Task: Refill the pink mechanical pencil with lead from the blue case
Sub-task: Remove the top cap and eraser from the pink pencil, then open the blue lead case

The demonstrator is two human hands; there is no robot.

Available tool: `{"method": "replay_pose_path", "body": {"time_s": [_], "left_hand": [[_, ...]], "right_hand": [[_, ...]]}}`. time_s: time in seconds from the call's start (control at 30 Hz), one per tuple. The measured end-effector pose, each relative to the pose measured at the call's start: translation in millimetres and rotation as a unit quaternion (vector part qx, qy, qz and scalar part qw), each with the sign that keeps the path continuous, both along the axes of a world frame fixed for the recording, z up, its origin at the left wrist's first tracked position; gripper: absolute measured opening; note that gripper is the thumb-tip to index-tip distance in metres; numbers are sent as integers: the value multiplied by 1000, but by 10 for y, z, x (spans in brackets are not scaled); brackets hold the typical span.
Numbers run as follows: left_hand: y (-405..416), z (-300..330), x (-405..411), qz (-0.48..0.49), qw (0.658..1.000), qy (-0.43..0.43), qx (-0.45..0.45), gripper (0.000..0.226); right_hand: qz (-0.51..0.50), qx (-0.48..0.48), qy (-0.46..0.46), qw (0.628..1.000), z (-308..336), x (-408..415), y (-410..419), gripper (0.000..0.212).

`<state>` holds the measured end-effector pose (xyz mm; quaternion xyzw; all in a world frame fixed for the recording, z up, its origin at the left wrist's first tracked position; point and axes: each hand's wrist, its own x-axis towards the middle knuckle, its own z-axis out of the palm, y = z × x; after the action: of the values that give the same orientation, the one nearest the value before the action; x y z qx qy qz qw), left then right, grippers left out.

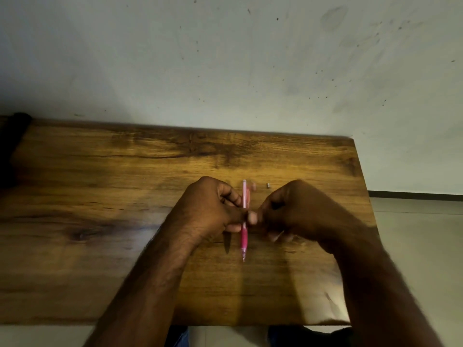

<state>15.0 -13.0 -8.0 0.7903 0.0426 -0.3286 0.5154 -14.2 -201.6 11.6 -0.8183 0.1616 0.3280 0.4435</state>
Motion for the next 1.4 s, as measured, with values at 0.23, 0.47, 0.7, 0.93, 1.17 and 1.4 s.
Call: {"method": "replay_pose_path", "body": {"time_s": [0.23,0.47,0.7,0.93,1.17,1.4], "left_hand": [[-32,-16,-11,-2,999,-35,38,18],[123,16,81,72,985,-108,110,18],[251,-53,146,91,968,-125,197,27],[161,-98,93,80,956,-138,248,37],[96,-111,22,43,943,-149,295,35],[114,-64,2,33,937,-154,312,29]], "right_hand": [[35,25,42,998,-48,-6,159,7],[2,21,64,998,-102,18,205,16],[-1,-18,67,998,-187,51,264,27],[12,-37,67,997,-239,67,313,30],[31,-72,51,996,-277,84,346,38],[0,-147,-114,983,-183,92,292,54]]}}
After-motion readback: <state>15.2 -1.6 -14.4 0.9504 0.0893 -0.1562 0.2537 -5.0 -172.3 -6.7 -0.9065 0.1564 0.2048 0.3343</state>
